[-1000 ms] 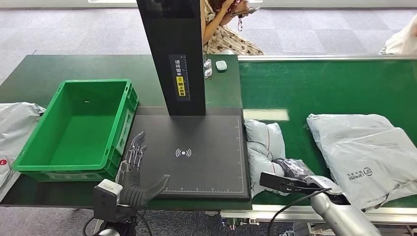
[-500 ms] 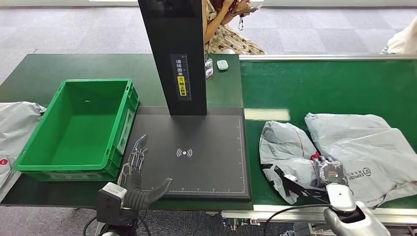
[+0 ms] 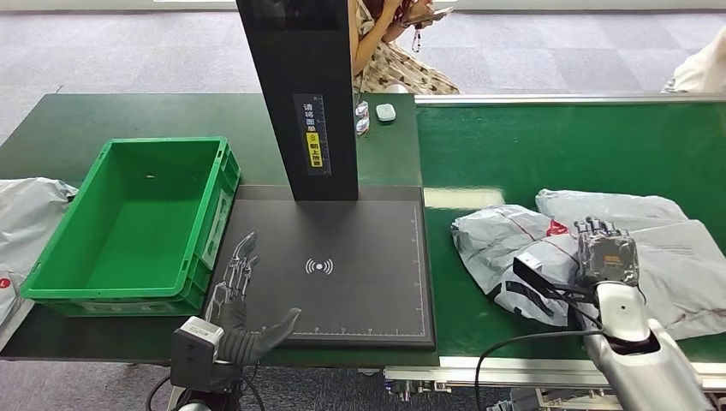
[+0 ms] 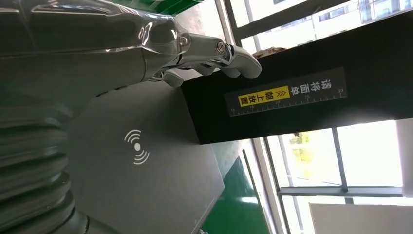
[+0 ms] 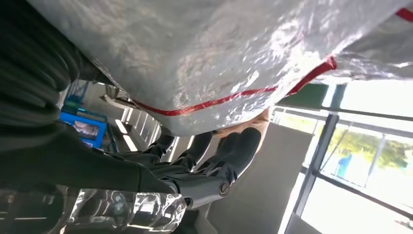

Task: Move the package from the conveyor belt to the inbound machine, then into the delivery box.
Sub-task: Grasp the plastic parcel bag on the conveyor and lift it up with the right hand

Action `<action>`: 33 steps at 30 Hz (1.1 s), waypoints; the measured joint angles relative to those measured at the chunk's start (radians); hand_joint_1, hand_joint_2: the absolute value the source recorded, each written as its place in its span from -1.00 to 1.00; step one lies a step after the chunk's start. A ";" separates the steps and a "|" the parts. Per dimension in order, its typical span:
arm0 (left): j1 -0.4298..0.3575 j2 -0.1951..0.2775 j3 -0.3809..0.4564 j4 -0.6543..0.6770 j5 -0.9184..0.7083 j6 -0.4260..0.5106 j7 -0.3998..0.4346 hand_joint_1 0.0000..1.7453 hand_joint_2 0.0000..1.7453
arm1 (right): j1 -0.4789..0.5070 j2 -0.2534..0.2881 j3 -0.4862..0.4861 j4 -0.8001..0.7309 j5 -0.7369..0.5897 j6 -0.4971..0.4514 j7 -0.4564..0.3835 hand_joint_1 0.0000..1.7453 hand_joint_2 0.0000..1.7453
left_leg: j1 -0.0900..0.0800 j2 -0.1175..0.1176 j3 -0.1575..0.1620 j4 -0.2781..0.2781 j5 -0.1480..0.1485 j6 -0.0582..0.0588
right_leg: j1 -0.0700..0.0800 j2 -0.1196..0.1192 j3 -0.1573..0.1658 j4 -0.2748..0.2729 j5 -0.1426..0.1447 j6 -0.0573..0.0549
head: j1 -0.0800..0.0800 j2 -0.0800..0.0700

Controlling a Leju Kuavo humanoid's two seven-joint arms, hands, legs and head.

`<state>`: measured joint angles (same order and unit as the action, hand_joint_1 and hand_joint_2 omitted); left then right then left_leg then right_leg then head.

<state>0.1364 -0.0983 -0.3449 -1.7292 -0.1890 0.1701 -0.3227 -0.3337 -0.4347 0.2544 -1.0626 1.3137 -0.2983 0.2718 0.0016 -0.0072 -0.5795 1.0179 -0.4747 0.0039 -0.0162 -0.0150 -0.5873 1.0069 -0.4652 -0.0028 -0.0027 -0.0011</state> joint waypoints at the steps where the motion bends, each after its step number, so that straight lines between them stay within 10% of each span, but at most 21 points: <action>1: 0.000 0.000 0.000 0.000 0.001 0.001 -0.001 -1.00 1.00 | -0.005 0.006 0.000 0.002 -0.002 -0.022 -0.010 1.00 1.00 | 0.000 0.000 0.000 0.000 0.000 0.000 | 0.000 0.000 0.000 0.000 0.000 0.000 | 0.000 0.000; 8: 0.000 0.000 0.000 0.000 0.012 0.018 -0.012 -1.00 1.00 | -0.022 0.040 0.000 0.001 -0.078 -0.128 -0.112 1.00 1.00 | 0.000 0.001 0.000 0.000 0.000 0.000 | 0.000 0.000 0.000 0.000 0.000 0.000 | 0.000 0.000; 9: 0.000 0.000 0.000 0.000 0.014 0.019 -0.013 -1.00 1.00 | -0.024 0.043 0.001 0.001 -0.099 -0.118 -0.125 0.83 1.00 | 0.000 0.001 0.000 0.000 0.000 0.000 | 0.000 0.000 0.000 0.000 0.000 0.000 | 0.000 0.000; 13: 0.000 0.002 0.000 0.000 0.023 0.021 -0.018 -1.00 1.00 | -0.039 0.055 0.004 0.003 -0.192 0.029 -0.154 -0.99 1.00 | 0.000 0.001 0.000 0.000 0.000 0.000 | 0.000 0.001 0.000 0.000 0.000 0.000 | 0.000 0.000; 20: 0.001 0.004 0.005 0.000 0.029 0.010 -0.018 -1.00 1.00 | -0.067 0.064 0.036 0.023 -0.372 0.332 -0.163 -1.00 1.00 | 0.000 0.001 0.000 0.000 0.000 0.000 | 0.000 0.001 0.000 0.000 0.000 0.000 | 0.000 0.000; 33: -0.001 0.008 0.010 0.000 0.019 -0.026 -0.005 -1.00 1.00 | -0.021 0.000 0.091 -0.006 -0.532 0.491 -0.175 -1.00 1.00 | 0.000 0.001 0.000 0.000 -0.001 0.000 | 0.000 0.001 -0.001 0.000 0.000 0.000 | 0.000 0.000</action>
<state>0.1351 -0.0901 -0.3353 -1.7292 -0.1705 0.1437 -0.3277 -0.3545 -0.4342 0.3451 -1.0689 0.7819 0.1927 0.0967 0.0017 -0.0061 -0.5796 1.0178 -0.4752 0.0039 -0.0160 -0.0138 -0.5884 1.0066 -0.4653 -0.0032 -0.0027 -0.0011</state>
